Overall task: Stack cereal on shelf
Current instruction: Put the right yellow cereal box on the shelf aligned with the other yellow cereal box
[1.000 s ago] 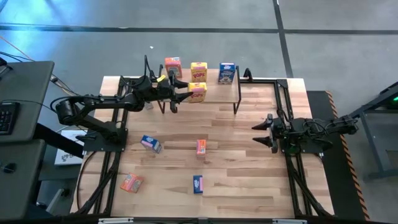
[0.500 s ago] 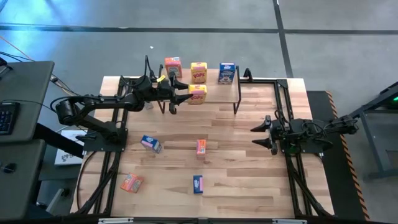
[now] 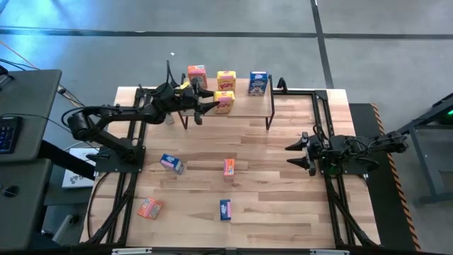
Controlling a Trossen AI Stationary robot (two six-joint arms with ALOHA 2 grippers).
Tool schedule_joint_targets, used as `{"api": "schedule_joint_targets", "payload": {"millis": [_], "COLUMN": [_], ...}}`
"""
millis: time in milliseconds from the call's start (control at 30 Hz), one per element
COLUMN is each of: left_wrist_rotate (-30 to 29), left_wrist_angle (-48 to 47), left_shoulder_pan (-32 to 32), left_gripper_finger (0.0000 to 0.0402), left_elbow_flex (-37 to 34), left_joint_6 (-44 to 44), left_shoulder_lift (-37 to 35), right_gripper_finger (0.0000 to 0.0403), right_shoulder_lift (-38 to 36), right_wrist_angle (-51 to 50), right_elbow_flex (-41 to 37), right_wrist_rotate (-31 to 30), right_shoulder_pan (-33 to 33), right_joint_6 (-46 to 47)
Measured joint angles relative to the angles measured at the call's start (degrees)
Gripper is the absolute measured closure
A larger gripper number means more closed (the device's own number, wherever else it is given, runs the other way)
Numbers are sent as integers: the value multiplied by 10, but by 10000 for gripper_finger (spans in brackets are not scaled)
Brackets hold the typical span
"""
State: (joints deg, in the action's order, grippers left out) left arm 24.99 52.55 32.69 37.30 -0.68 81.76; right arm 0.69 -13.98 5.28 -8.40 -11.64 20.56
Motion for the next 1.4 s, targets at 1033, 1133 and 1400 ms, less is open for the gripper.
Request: {"api": "schedule_joint_targets", "payload": {"millis": [1033,1133,1400], "left_wrist_rotate": [33,34,34], "left_wrist_angle": [40,38,38], "left_shoulder_pan": [53,53,53], "left_gripper_finger": [229,229,229], "left_elbow_flex": [52,52,52], "left_joint_6": [32,26,23], "left_shoulder_lift": [77,78,78], "right_gripper_finger": [137,137,137], "right_shoulder_lift": [0,0,0], "right_wrist_angle": [-1,-1,-1], "right_elbow_flex": [0,0,0], "right_wrist_rotate": [0,0,0], "right_shoulder_pan": [0,0,0], "right_joint_6": [0,0,0]}}
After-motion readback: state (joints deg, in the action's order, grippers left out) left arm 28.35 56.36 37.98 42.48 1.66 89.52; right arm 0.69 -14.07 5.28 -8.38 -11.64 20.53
